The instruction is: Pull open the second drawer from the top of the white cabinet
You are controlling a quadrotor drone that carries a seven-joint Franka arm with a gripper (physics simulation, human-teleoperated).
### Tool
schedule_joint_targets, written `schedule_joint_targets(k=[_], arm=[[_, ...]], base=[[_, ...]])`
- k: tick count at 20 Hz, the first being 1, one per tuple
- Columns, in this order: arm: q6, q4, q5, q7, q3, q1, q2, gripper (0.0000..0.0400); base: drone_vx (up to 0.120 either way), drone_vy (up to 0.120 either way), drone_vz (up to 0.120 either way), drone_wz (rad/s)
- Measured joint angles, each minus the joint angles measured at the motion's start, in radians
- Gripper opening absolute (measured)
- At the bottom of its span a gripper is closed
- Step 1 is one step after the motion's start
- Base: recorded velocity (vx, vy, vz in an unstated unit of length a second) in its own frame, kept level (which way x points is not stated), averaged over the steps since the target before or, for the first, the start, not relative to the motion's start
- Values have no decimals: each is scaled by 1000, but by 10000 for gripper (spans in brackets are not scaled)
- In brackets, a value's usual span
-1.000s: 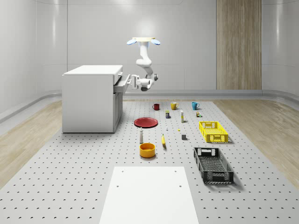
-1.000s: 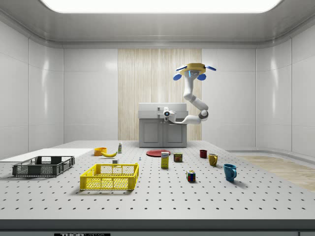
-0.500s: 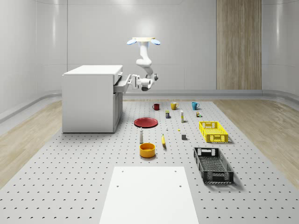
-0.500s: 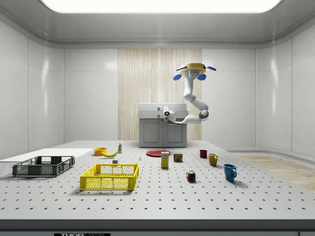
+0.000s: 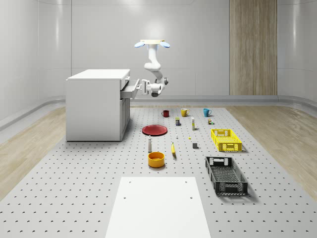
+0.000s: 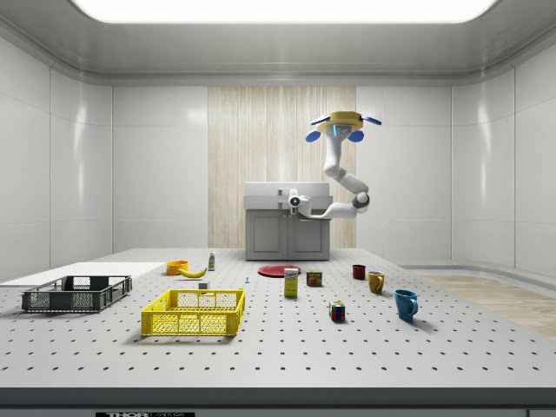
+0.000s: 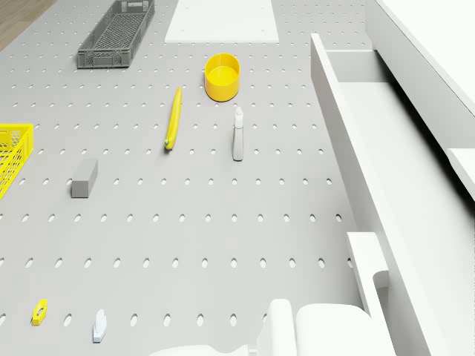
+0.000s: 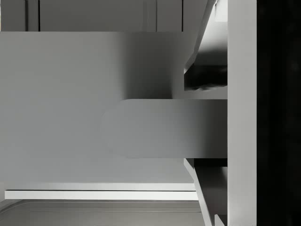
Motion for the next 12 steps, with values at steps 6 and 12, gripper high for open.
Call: schedule_joint_targets(k=[6,12], arm=[[-34,6,-55,6,-56,-8,-16,140],[-41,14,-110,32,-98,3,-39,156]], base=[[0,0,0,0],[0,0,0,0]])
